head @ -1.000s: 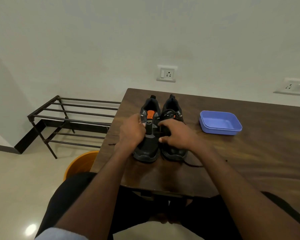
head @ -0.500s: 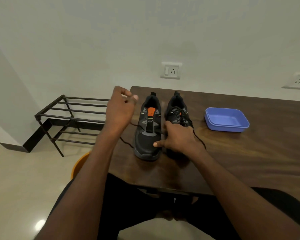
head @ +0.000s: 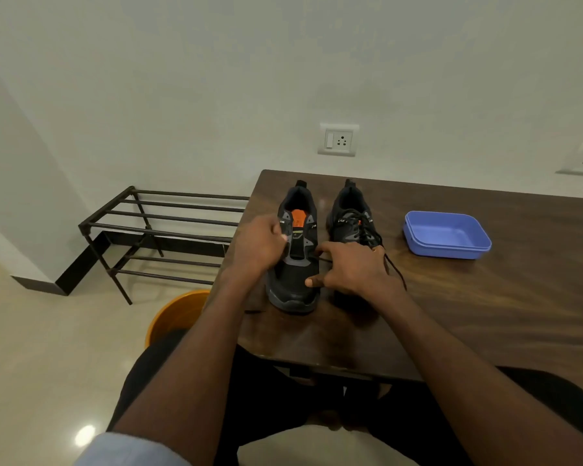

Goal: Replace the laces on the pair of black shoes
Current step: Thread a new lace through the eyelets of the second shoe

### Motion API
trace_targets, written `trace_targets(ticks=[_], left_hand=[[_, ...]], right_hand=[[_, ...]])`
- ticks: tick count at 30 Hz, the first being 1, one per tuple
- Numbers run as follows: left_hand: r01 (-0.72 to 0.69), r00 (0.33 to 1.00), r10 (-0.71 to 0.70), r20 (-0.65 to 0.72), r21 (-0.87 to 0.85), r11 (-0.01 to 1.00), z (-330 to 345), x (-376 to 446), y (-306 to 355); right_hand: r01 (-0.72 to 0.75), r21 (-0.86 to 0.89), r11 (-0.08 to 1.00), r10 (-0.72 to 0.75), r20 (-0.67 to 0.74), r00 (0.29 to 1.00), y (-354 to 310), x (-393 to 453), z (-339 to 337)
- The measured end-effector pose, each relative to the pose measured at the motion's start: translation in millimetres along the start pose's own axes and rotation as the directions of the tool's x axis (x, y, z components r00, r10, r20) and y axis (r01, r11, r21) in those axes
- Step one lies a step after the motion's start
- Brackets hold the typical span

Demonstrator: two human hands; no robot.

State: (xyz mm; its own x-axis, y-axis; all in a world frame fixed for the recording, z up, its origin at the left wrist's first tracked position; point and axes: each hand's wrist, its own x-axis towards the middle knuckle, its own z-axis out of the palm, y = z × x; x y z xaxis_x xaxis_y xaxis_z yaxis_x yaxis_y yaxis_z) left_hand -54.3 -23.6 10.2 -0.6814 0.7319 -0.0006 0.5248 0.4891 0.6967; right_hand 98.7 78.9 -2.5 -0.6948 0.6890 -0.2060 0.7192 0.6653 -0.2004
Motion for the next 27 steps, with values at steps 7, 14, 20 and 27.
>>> trace_targets(ticks=[7,14,20,27], left_hand=[[-0.037,0.996,-0.028,-0.089,-0.650,0.759,-47.5,-11.0,17.7],[-0.013,0.983,-0.019,0.182,0.172,0.985,-6.2,0.4,-6.0],[-0.050,0.994,0.020,0.104,0.295,0.954,2.7,1.9,-2.2],[0.147,0.988,-0.154,0.002,-0.321,0.936,-6.7,-2.1,4.3]], right_hand=[[-0.016,-0.001,1.000,0.016,0.051,0.999,5.8,2.4,-1.3],[-0.015,0.047,0.999,0.015,-0.019,1.000,4.6,5.6,5.4],[-0.016,0.061,0.998,0.018,-0.033,0.999,3.7,6.8,8.0],[-0.010,0.109,0.994,0.010,0.003,1.000,8.3,12.8,9.7]])
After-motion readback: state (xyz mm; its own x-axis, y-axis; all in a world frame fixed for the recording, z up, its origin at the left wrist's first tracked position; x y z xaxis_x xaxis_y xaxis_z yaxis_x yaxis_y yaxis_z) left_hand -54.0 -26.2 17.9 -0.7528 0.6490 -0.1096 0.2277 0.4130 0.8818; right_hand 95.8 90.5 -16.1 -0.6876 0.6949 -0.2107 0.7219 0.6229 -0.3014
